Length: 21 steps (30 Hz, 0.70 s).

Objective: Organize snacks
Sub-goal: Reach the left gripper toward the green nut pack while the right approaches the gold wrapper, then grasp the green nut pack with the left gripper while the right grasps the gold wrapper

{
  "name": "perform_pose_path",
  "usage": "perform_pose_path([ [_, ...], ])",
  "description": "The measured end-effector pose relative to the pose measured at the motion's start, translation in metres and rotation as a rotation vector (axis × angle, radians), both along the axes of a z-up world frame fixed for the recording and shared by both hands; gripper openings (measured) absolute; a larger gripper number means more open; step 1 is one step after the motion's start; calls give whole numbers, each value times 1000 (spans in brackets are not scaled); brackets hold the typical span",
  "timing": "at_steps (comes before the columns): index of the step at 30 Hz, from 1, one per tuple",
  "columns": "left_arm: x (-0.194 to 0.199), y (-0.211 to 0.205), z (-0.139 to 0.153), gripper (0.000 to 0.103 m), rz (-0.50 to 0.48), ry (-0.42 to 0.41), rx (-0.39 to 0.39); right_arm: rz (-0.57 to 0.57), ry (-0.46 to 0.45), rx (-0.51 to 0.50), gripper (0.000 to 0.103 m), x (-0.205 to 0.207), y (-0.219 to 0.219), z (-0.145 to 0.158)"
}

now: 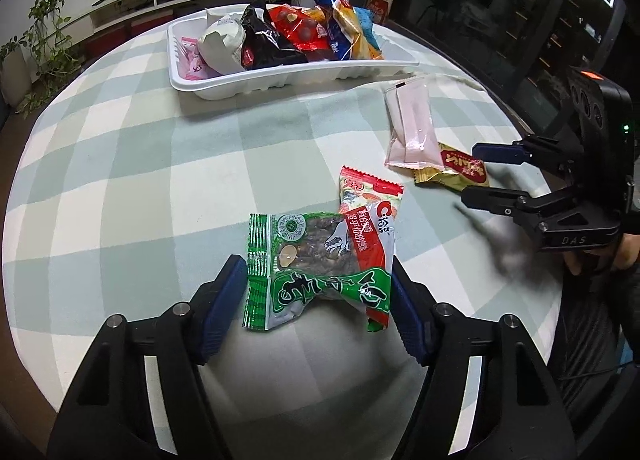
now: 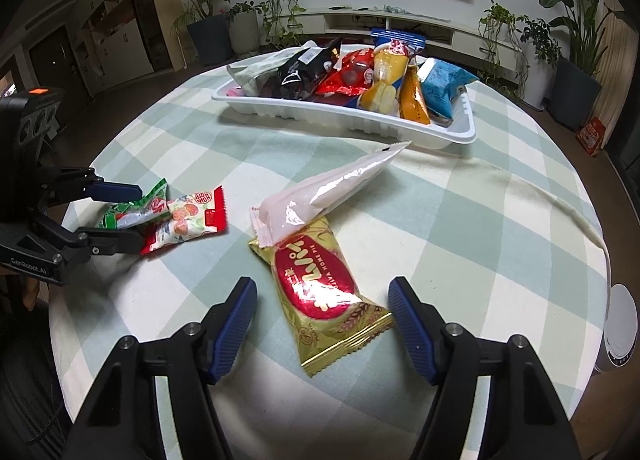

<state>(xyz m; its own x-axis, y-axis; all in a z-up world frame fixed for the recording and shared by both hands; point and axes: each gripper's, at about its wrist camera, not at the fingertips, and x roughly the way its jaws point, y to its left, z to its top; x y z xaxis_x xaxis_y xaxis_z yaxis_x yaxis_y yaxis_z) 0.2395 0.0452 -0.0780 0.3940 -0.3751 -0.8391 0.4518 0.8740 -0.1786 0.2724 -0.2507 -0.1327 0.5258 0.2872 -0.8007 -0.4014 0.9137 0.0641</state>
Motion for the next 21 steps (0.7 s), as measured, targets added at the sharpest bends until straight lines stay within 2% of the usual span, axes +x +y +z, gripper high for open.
perform_pose_path([
  [3, -2, 0, 2, 62, 4, -17, 5, 3, 3, -3, 65, 0, 1, 0],
  [6, -3, 2, 5, 50, 14, -39, 7, 7, 14, -4, 60, 0, 1, -2],
  [12, -6, -1, 2, 51, 5, -64, 27, 10, 26, -12, 59, 0, 3, -4],
  [17, -13, -9, 10, 51, -16, -148, 60, 9, 26, -13, 59, 0, 3, -4],
  [21, -11, -9, 10, 51, -9, -151, 63, 3, 29, -8, 59, 0, 2, -4],
])
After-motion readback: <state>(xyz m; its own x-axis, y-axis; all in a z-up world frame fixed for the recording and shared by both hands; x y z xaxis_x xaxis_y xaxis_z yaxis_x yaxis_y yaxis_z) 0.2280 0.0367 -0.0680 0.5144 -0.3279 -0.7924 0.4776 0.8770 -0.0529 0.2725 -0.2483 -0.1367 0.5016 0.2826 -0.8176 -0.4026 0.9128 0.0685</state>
